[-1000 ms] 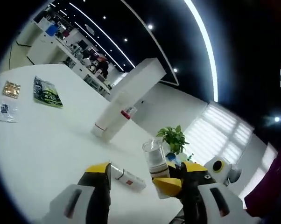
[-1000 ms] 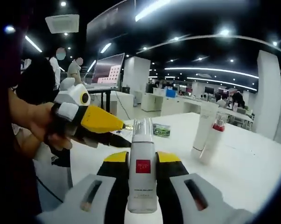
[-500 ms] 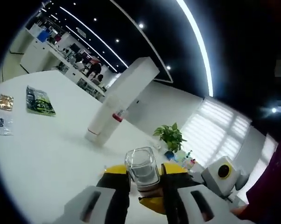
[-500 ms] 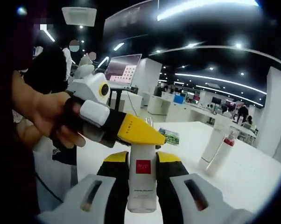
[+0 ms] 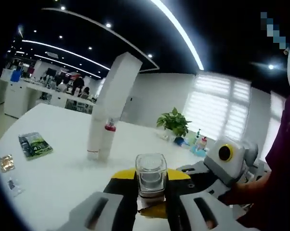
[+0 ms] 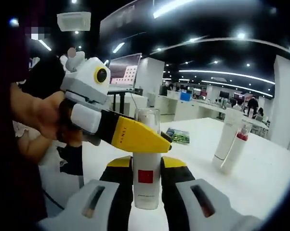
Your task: Arrange the skincare products in the storage area until every visible bottle or jar stands upright without overlapping.
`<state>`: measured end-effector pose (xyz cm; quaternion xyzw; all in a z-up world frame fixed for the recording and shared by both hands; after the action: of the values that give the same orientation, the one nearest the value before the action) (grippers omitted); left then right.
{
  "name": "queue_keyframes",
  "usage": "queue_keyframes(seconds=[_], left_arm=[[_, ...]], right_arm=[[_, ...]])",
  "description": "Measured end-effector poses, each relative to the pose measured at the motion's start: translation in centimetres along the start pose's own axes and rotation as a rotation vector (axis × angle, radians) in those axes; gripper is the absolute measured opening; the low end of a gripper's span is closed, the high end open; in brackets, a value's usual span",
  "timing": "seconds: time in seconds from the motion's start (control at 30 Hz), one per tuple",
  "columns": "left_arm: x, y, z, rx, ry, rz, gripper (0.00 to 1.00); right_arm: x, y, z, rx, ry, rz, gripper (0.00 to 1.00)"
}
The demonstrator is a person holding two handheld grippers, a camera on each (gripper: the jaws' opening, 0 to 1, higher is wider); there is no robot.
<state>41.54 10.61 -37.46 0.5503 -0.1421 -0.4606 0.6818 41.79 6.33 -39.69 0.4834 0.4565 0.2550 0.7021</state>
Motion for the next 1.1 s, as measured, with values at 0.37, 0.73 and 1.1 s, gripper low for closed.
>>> queue_keyframes(seconds=[0.37, 0.73, 1.1], left_arm=[[-1.3, -0.3, 1.5, 0.281, -0.212, -0.174, 0.20], [-1.9, -0.8, 2.1, 0.326, -0.320, -0.234, 0.20], [-1.7, -0.4, 1.5, 0.314, -0.254, -0.172, 0.21]], right_arm=[[-1.1, 0.4, -1.6, 0.010, 0.283, 0.031, 0.22], [-1.2, 0.5, -2.9, -0.013, 0.336, 0.028, 0.20], [-0.7, 0.8, -1.9, -0.005, 0.282, 0.030, 0.19]])
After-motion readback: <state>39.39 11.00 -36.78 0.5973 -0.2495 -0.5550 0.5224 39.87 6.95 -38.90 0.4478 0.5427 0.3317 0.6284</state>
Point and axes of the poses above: the point that each gripper's makers call its tool centre point, and the gripper's own axes: x roughly forward along the fingers, z roughly to its right, y roughly out of its top, the point moved 4 cm from there along -x, roughly backward along the fingers, and after that the axes turned 12 degrees about -z, right-handed, at the moved point
